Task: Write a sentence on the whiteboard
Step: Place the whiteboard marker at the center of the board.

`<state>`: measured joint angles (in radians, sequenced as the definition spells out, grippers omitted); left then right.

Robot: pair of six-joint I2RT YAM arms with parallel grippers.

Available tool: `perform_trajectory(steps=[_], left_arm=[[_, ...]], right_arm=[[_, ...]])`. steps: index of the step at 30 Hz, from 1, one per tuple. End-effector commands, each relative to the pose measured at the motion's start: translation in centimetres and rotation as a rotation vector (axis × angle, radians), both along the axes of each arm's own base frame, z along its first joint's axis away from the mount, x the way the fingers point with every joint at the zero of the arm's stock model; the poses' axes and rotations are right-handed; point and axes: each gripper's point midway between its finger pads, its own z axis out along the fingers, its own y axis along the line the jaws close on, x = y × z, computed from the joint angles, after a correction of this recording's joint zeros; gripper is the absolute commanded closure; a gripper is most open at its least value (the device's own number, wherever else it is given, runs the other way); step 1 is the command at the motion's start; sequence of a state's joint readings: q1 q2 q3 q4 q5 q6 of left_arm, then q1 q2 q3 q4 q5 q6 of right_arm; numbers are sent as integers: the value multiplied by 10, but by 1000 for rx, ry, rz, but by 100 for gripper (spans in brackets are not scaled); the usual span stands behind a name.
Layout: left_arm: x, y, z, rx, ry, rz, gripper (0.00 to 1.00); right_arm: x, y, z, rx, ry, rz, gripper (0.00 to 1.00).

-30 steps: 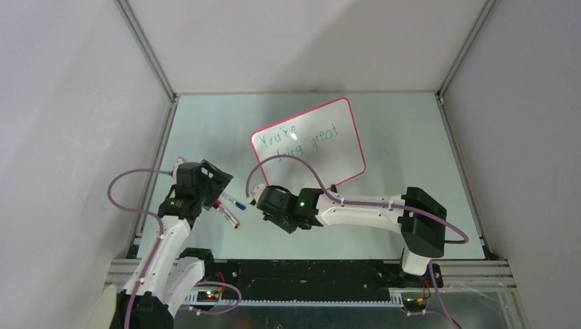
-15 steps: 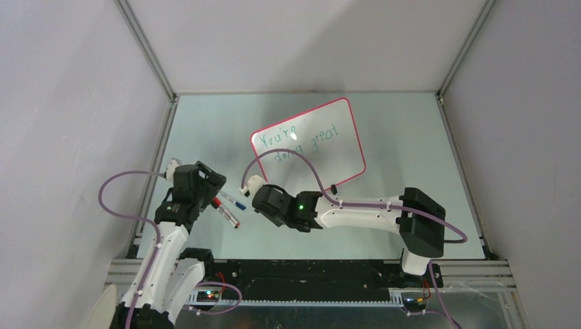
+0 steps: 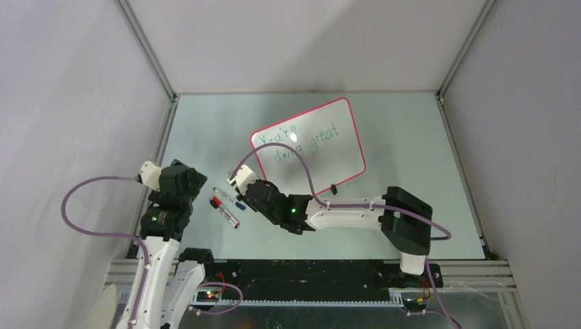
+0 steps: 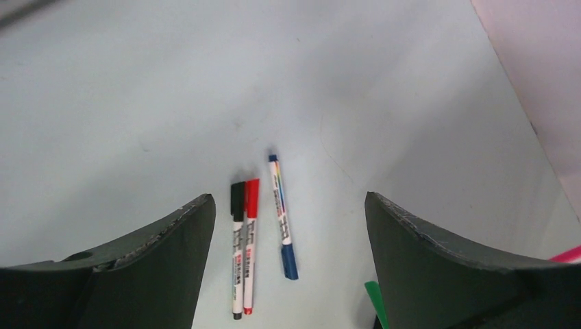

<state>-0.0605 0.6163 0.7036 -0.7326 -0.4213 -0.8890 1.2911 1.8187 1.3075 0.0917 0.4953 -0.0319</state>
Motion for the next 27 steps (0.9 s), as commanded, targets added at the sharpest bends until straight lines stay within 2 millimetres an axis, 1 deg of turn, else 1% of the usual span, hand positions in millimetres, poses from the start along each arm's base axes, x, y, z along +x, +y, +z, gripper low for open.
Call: perform_trajectory(steps=[1,2,3,4,5,6,7,8,9,10,11,12,13,15,16,17,18,19,20,21,22,23,24,25,26,27], left_arm=[[-20,35,24,123,-1,151,15],[-21,38,26,139,-2,163,15],[-23,40,28,147,-2,169,14],[-25,43,30,160,2,181,14],[-26,45,32,169,2,189,15],[-27,45,32,175,7,188,15],[-27,46,33,180,9,192,15],[-27,47,33,183,10,193,14],[-28,47,33,184,12,194,14],[-28,47,32,184,15,193,14],[-27,47,31,183,16,192,14],[-28,47,31,183,19,191,14],[-28,46,30,182,20,189,14],[-27,45,30,179,22,185,14],[-26,44,29,176,22,180,14],[-25,44,29,180,25,169,13],[-21,39,29,167,17,140,12],[-19,36,28,178,20,105,11],[-12,27,28,159,2,51,10],[-11,23,29,173,-5,6,8],[-3,13,27,154,-32,-52,7],[2,9,35,165,-80,-87,4],[4,0,28,150,-88,-141,3],[8,-4,36,163,-149,-175,1],[10,-11,26,149,-152,-213,1],[12,-14,33,137,-215,-214,1]], right_arm=[[21,17,10,83,-84,-23,100],[22,21,5,82,-77,-15,100],[26,24,6,89,-74,-17,100],[26,27,-5,72,-52,-6,98],[31,31,-8,73,-38,-10,96],[32,35,-8,72,-24,-3,89],[36,36,-17,64,-3,-10,86],[36,39,-18,62,15,4,79],[40,40,-26,56,35,0,75],[40,42,-26,49,50,12,69],[42,42,-29,56,72,4,65],[40,43,-30,54,85,13,57],[40,42,-29,57,97,8,52],[37,41,-20,72,108,16,37],[36,40,-18,76,114,19,34],[34,38,-9,85,117,24,33],[34,35,3,106,118,24,32],[31,31,4,103,127,31,31],[29,26,23,138,121,33,31],[26,20,24,137,128,41,31],[23,12,48,180,114,44,30],[21,4,46,173,122,44,30],[20,-7,69,210,107,40,30],[18,-19,65,193,114,32,30],[18,-34,87,233,99,18,30],[22,-52,74,201,113,-11,30]])
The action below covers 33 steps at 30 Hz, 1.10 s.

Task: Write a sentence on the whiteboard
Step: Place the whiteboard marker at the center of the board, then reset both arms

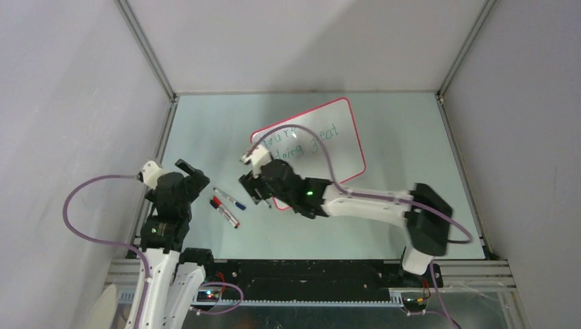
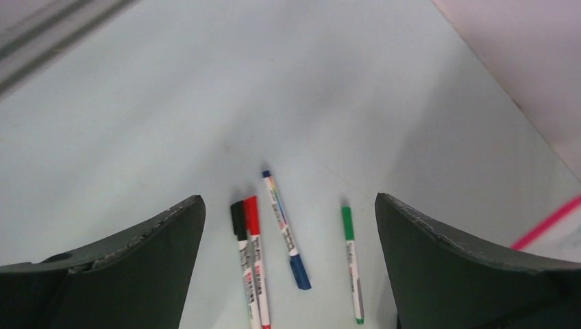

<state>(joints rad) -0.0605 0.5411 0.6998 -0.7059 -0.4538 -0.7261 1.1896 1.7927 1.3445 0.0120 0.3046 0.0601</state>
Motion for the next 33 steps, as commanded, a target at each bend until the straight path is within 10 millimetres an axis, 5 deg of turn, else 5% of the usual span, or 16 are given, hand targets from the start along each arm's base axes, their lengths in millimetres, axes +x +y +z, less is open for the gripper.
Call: perform_trajectory(steps=[1,2,3,4,6,11,12,13,17,21,22,23,24,26,27,33], left_arm=[[18,-29,7,-19,-179,-190,1],[23,-32,11,-36,-227,-196,1],[23,-36,1,-57,-235,-209,1],[26,-37,3,-62,-268,-214,1],[28,-37,-11,-51,-282,-213,1],[44,-43,-4,110,-453,-287,1],[46,-46,-19,128,-443,-308,1],[50,-48,-9,174,-498,-325,1],[57,-29,-15,334,-423,-246,0],[63,-20,-4,442,-440,-215,1],[63,-15,-13,493,-409,-213,1],[62,-11,-5,512,-450,-185,1],[62,-7,-22,549,-402,-188,1],[61,-2,-23,576,-447,-165,1],[61,-2,-42,586,-403,-188,1],[84,12,-31,591,-426,-186,3]], right_arm=[[2,-64,86,170,-32,-72,30],[8,-85,70,138,-12,-103,30],[5,-104,91,193,-18,-122,30],[12,-126,75,171,2,-158,30],[16,-175,94,236,-10,-233,30],[53,-289,50,230,14,-531,31],[55,-302,49,261,17,-570,32],[63,-327,36,261,24,-649,32],[78,-392,32,314,-87,-830,32],[84,-442,27,264,-246,-927,30],[87,-441,32,299,-271,-892,30],[86,-459,13,291,-253,-926,28],[88,-454,17,334,-274,-867,27],[86,-480,-10,380,-247,-908,28],[89,-483,-21,404,-216,-920,29],[109,-486,-46,284,-291,-954,33]])
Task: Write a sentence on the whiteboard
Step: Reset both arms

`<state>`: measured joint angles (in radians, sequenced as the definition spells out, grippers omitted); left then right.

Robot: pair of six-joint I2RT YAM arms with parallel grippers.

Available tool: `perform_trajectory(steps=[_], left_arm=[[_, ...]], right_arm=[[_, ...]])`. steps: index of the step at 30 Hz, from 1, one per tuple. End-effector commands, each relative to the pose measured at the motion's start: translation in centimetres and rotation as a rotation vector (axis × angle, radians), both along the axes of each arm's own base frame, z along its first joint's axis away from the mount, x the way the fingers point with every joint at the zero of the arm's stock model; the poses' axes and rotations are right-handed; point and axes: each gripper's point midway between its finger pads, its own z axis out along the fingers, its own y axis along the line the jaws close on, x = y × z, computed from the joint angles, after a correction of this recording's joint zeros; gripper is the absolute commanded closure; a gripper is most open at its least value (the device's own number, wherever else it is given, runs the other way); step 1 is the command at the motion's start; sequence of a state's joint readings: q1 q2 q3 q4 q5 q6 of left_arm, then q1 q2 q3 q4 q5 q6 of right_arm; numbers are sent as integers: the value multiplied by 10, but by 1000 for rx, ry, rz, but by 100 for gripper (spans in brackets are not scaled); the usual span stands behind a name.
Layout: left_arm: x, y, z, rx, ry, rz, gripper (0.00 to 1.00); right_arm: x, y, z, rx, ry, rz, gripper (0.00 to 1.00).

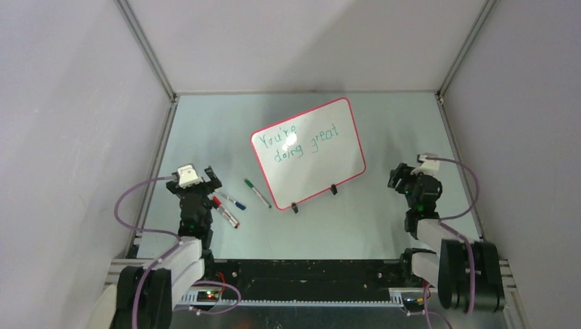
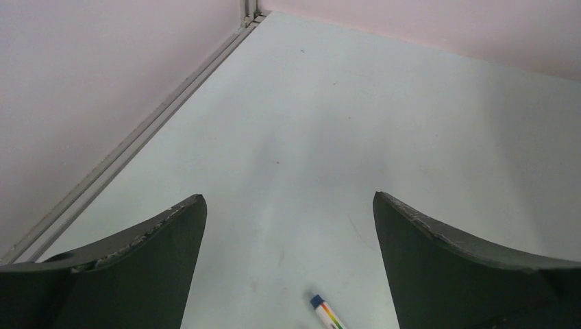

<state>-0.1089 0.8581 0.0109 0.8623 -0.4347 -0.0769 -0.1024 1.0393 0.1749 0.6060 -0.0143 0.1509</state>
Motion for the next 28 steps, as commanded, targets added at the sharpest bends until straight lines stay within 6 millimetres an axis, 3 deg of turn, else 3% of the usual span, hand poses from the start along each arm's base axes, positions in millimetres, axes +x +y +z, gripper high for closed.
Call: perform_trajectory(steps=[1,2,3,4,6,7,8,10,28], left_arm=[[15,7,31,50,-108,-25,5],[22,11,19,59,-59,-21,5],[26,11,26,59,-99,-22,5],[35,12,10,66,-54,-22,5],[45,11,22,56,-70,-24,2],[46,13,2,48,31,-12,1],[52,15,3,49,36,-2,1],[49,15,5,49,23,-1,1],[54,15,5,49,34,-2,1]], right_arm=[[34,12,22,-110,-143,37,35],[40,11,31,-126,-209,27,35],[41,17,25,-144,-202,27,33],[39,13,17,-137,-153,-7,30],[42,6,21,-104,-169,-32,30],[43,4,19,-100,-154,-49,28],[43,3,16,-108,-127,-69,10],[42,-1,16,-126,-137,-101,2],[41,-4,17,-125,-137,-129,1]])
